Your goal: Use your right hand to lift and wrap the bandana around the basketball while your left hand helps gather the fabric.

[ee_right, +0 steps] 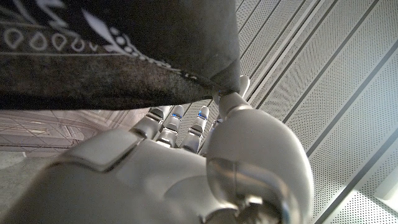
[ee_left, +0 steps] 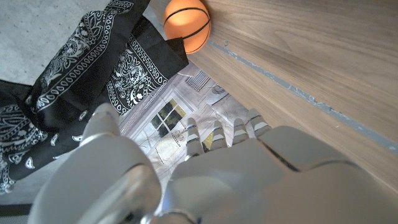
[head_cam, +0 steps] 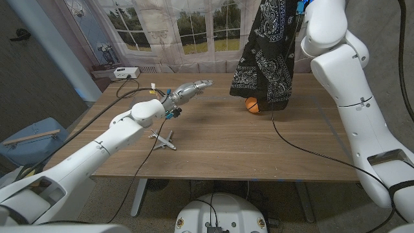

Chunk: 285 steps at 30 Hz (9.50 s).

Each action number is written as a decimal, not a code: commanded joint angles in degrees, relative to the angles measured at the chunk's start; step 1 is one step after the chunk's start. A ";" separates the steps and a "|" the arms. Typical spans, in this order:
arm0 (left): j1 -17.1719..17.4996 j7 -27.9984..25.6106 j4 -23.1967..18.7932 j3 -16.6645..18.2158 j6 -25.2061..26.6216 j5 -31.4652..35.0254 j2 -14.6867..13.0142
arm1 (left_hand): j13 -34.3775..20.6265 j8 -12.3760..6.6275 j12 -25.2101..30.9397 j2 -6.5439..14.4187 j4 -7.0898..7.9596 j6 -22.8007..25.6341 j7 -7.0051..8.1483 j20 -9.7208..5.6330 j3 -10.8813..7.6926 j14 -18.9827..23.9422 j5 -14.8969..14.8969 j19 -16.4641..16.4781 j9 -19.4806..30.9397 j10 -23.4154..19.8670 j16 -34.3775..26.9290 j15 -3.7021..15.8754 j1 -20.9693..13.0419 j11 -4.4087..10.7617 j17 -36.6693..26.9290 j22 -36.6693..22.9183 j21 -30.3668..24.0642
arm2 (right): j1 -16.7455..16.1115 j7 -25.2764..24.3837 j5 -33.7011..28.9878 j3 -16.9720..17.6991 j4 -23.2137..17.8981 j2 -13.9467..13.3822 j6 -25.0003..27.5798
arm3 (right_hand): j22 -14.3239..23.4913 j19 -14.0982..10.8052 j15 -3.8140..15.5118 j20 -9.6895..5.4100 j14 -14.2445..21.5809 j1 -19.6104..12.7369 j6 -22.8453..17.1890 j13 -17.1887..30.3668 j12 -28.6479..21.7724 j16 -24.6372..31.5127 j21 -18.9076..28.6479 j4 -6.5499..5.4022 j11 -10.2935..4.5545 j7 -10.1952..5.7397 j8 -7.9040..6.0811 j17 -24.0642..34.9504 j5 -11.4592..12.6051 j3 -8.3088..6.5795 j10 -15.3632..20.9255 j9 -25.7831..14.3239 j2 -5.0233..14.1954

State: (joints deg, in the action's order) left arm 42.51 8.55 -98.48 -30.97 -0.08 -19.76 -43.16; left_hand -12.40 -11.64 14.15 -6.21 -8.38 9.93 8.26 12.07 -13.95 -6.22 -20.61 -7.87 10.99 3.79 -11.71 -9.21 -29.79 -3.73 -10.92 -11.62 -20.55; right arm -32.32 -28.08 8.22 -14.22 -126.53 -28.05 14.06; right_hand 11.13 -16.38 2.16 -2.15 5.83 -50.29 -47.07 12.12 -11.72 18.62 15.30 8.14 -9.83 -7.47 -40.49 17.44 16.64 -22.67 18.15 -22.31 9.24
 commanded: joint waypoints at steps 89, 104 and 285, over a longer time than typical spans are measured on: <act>-13.66 -24.68 -14.18 -13.93 49.46 64.49 14.17 | -1.49 -25.51 1.68 10.67 -0.79 46.33 -5.47 -6.52 -14.33 16.03 3.03 17.01 15.93 -21.50 -0.19 11.54 -25.44 10.81 -0.12 -0.46 -6.19 | -32.58 1.28 22.81 31.54 -4.18 -9.34 0.11 | 0.10 2.16 0.77 5.27 -0.58 -3.62 -3.03 0.28 -0.19 -3.02 -0.36 0.52 5.66 7.38 -2.05 -0.53 3.11 -0.54 1.09 2.99 -0.89; -20.51 -19.44 -4.15 -21.74 55.05 72.22 16.61 | -1.04 -24.84 1.48 8.30 -1.40 48.48 -3.30 -7.17 -14.25 16.84 3.00 18.07 13.89 -22.60 -0.04 12.32 -24.92 11.67 0.32 -0.24 -6.73 | -28.14 0.22 23.14 26.30 3.27 -10.41 1.41 | 0.11 2.33 0.34 5.38 -0.54 -3.79 -2.72 0.28 -0.21 -3.14 -0.41 0.63 6.10 7.90 -1.96 -0.48 2.89 -1.15 1.32 3.21 -0.88; 1.66 -16.21 -4.20 9.51 -0.93 -9.58 7.69 | 0.68 0.90 -2.54 4.59 14.94 -9.10 2.43 0.16 9.34 0.19 7.45 -3.36 -0.67 -0.60 0.71 0.78 16.22 2.42 -0.03 -0.96 3.18 | 9.66 56.25 -50.47 -43.06 28.68 -11.74 35.08 | -0.03 13.84 -10.56 14.67 -15.14 24.35 48.56 0.49 1.12 -6.85 -3.73 -7.33 12.96 -5.09 30.11 -1.98 -0.38 20.98 -31.32 10.38 -12.72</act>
State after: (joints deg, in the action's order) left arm 45.26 -8.58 -104.46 -20.74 -0.09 -29.31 -35.75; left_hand -11.72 -10.21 11.21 -1.93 6.31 0.74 10.91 12.17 -4.94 -5.93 -12.79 -9.85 10.12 2.84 -10.65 -8.50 -13.59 -1.34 -10.93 -12.52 -17.52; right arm -28.36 18.07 -38.03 -51.48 -102.13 -42.10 41.02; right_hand 10.89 -2.52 -8.17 12.32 -9.46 -25.59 0.77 12.40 -10.41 11.23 11.01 0.73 2.59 -12.50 -9.93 15.42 15.77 -1.96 -10.02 -11.60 -3.16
